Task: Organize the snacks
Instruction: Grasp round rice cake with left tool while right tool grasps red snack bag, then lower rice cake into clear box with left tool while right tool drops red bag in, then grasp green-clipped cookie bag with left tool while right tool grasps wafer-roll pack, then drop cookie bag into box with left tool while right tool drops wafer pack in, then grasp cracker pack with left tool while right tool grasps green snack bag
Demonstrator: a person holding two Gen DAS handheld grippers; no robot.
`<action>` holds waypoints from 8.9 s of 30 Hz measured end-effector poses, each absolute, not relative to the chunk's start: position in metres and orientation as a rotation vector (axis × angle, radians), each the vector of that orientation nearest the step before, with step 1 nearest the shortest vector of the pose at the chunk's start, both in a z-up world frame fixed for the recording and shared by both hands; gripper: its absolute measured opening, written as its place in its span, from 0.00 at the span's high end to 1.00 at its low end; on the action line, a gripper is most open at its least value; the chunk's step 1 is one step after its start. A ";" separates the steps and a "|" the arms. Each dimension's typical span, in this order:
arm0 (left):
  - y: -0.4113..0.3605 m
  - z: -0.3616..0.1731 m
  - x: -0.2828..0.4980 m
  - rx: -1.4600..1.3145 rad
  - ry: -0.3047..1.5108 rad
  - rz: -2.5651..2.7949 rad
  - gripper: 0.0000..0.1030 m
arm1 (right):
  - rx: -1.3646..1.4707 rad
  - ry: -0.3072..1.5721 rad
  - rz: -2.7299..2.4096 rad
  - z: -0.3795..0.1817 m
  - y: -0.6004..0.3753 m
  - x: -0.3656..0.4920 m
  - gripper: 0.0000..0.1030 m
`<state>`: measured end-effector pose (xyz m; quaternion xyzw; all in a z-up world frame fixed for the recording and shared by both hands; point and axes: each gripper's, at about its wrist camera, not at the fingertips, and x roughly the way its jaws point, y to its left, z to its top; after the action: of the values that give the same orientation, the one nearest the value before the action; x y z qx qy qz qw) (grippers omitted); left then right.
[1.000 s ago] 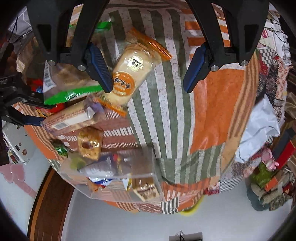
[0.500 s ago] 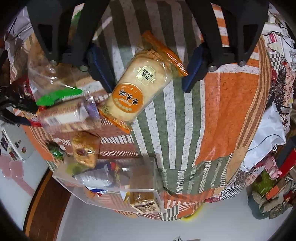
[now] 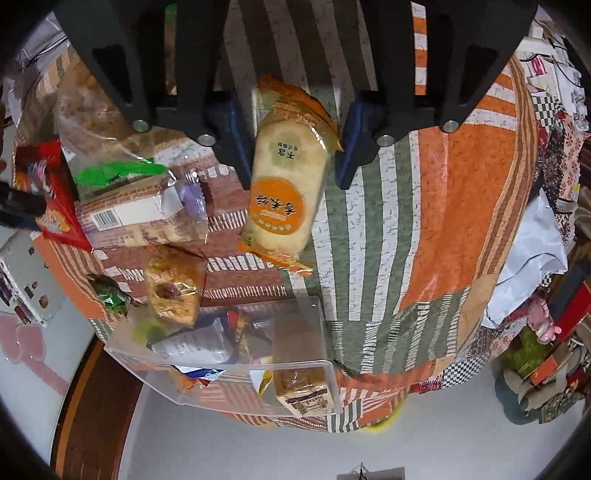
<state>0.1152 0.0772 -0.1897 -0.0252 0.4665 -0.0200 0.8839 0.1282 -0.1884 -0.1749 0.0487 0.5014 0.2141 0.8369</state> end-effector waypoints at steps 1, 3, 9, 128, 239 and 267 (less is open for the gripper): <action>0.078 -0.190 0.116 -0.058 0.969 -0.039 0.49 | 0.104 1.071 0.460 -0.178 -0.185 0.129 0.01; 0.078 -0.192 0.119 -0.068 0.967 -0.032 0.44 | 0.093 1.079 0.457 -0.183 -0.178 0.132 0.01; 0.072 -0.195 0.129 -0.041 0.949 -0.030 0.43 | -0.019 1.054 0.484 -0.185 -0.149 0.136 0.00; 0.008 -0.134 0.088 -0.037 0.920 -0.148 0.12 | -0.059 0.837 0.597 -0.127 -0.163 0.134 0.31; 0.068 -0.099 0.294 -0.191 0.765 -0.046 0.39 | 0.018 0.733 0.524 -0.111 -0.118 0.276 0.43; 0.002 -0.127 0.210 -0.096 0.869 -0.155 0.16 | 0.078 0.919 0.420 -0.167 -0.191 0.222 0.19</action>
<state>0.2101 0.0022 -0.1268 -0.0462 0.4203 -0.0750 0.9031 0.2221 -0.1910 -0.1675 0.0372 0.4402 0.2013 0.8742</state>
